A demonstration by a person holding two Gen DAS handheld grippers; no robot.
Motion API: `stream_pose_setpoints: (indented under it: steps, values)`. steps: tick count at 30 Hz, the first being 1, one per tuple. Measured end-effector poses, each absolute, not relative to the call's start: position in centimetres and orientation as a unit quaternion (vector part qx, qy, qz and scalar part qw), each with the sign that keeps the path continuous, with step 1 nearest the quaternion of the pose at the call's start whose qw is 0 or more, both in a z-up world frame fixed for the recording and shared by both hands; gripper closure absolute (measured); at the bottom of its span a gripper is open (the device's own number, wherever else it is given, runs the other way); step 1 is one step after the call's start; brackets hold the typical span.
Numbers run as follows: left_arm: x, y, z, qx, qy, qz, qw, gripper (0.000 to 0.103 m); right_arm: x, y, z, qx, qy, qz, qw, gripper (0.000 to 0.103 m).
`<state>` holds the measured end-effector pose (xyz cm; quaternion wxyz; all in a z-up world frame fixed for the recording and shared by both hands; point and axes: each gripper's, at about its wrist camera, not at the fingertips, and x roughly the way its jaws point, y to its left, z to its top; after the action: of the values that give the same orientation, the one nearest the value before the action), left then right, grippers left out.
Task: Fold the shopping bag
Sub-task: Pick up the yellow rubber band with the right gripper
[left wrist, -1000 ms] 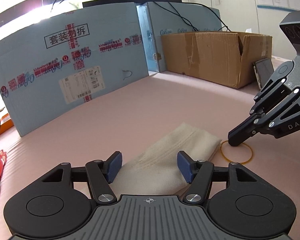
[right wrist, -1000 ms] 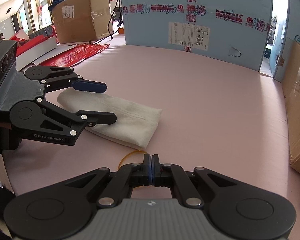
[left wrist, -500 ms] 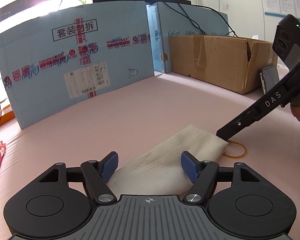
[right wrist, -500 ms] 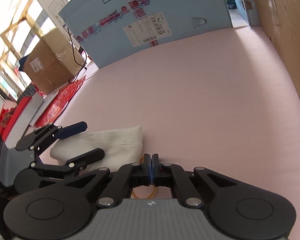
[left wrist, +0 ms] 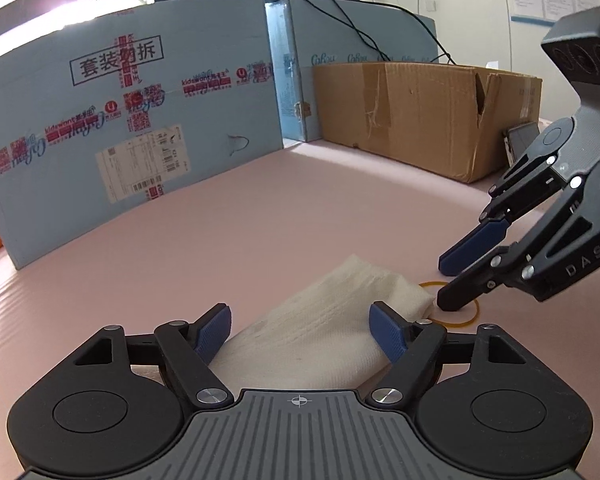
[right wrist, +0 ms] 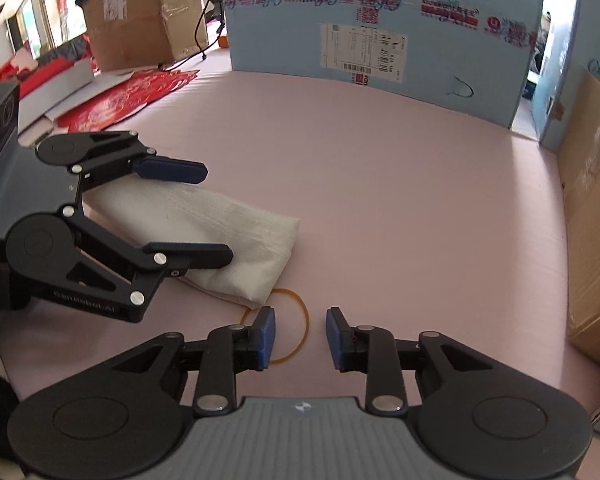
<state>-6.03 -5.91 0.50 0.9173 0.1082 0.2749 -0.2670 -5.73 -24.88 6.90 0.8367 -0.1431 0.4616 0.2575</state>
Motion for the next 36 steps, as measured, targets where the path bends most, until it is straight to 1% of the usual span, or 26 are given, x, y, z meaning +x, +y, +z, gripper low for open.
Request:
stream_pose_setpoints:
  steps: [1, 2, 3, 5, 12, 16, 20, 21, 24, 25, 28, 29, 30, 36]
  values:
    - [-5.8, -5.6, 0.5, 0.098, 0.280, -0.266, 0.917, 0.023, -5.8, -24.8, 6.9, -0.145, 0.460, 0.258, 0.837, 0.069]
    - [-5.6, -5.3, 0.5, 0.087, 0.285, -0.266, 0.917, 0.023, -5.9, -24.9, 6.9, -0.142, 0.460, 0.258, 0.837, 0.075]
    - [-5.4, -5.0, 0.5, 0.078, 0.289, -0.266, 0.916, 0.023, -5.9, -25.2, 6.9, -0.132, 0.461, 0.259, 0.838, 0.086]
    - [-4.9, -4.5, 0.5, 0.059, 0.297, -0.269, 0.914, 0.023, -5.6, -25.9, 7.1, -0.092, 0.472, 0.264, 0.836, 0.101]
    - [-4.7, -4.0, 0.2, 0.042, 0.300, -0.268, 0.915, 0.023, -3.4, -29.5, 6.1, 0.120, 0.509, 0.239, 0.818, 0.102]
    - [-5.8, -4.8, 0.7, 0.072, 0.270, -0.275, 0.920, 0.024, -2.7, -32.2, 3.9, 0.275, 0.519, 0.214, 0.780, 0.102]
    - [-6.8, -6.2, 0.9, 0.118, 0.253, -0.284, 0.917, 0.024, -2.5, -33.8, 2.5, 0.368, 0.519, 0.203, 0.744, 0.102]
    - [-6.9, -6.4, 0.9, 0.125, 0.253, -0.284, 0.916, 0.024, -2.5, -34.0, 2.2, 0.383, 0.521, 0.208, 0.734, 0.099]
    - [-7.2, -7.1, 0.7, 0.146, 0.251, -0.283, 0.914, 0.024, -2.6, -34.0, 2.0, 0.386, 0.525, 0.212, 0.728, 0.093]
    - [-7.2, -7.0, 0.7, 0.144, 0.251, -0.283, 0.914, 0.024, -2.5, -33.9, 2.1, 0.381, 0.527, 0.212, 0.730, 0.093]
    - [-7.2, -7.0, 0.7, 0.143, 0.253, -0.283, 0.914, 0.024, -2.3, -33.6, 2.5, 0.362, 0.529, 0.215, 0.737, 0.095]
    - [-7.2, -7.1, 0.7, 0.145, 0.251, -0.283, 0.914, 0.024, -2.2, -33.4, 2.8, 0.355, 0.528, 0.220, 0.740, 0.099]
    - [-7.3, -7.1, 0.6, 0.146, 0.251, -0.283, 0.914, 0.024, -2.2, -33.2, 3.1, 0.351, 0.525, 0.228, 0.741, 0.100]
    - [-7.3, -7.3, 0.3, 0.152, 0.249, -0.281, 0.914, 0.024, -0.4, -31.3, 4.1, 0.329, 0.520, 0.258, 0.745, 0.101]
